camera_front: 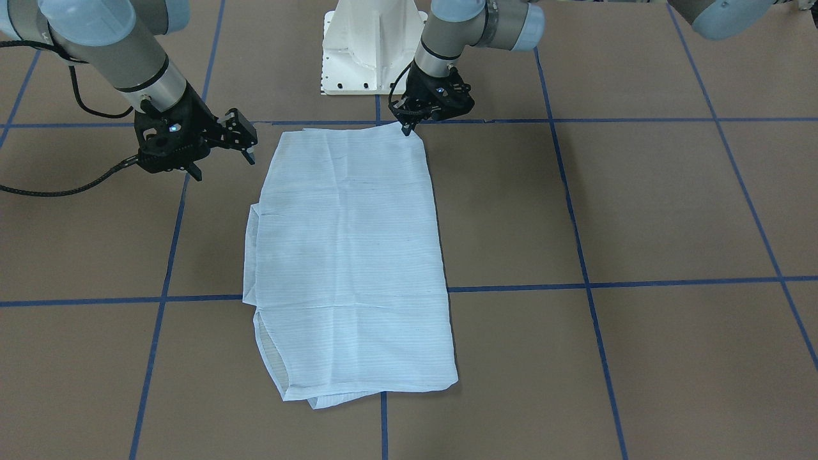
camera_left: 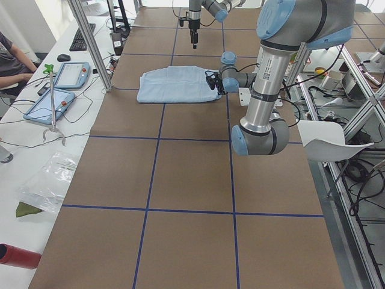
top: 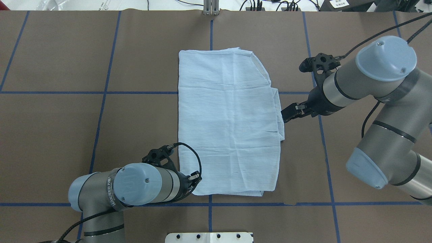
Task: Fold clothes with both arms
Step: 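Lower the right gripper to the shirt's other near corner beside the left gripper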
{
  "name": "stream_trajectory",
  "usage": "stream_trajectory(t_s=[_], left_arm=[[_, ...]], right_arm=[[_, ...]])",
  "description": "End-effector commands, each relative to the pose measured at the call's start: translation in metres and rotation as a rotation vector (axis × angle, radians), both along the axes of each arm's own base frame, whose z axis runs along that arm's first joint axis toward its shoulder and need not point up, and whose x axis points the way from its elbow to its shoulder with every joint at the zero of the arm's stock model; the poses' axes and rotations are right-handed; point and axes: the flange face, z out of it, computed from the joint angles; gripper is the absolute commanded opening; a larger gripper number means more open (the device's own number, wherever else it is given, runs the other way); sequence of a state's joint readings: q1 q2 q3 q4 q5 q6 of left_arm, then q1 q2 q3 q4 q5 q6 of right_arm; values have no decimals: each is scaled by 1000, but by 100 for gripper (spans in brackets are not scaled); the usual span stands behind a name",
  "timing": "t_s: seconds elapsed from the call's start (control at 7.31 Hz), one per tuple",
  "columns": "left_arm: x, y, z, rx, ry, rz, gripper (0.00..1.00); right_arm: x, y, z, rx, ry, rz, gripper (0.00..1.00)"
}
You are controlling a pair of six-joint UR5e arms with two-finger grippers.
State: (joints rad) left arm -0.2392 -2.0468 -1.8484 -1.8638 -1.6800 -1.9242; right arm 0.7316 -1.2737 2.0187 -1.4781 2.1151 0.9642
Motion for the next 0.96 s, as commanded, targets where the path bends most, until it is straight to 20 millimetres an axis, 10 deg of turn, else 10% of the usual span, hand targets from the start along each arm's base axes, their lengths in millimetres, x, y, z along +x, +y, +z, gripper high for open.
stream_trajectory(t_s=[0.0, 0.82], left_arm=[[-5, -9, -2, 1, 4, -16, 0], [-20, -10, -20, 9, 45, -19, 0]], right_arm=[[-25, 30, -19, -203, -34, 90, 100], [-143, 154, -28, -583, 47, 452, 100]])
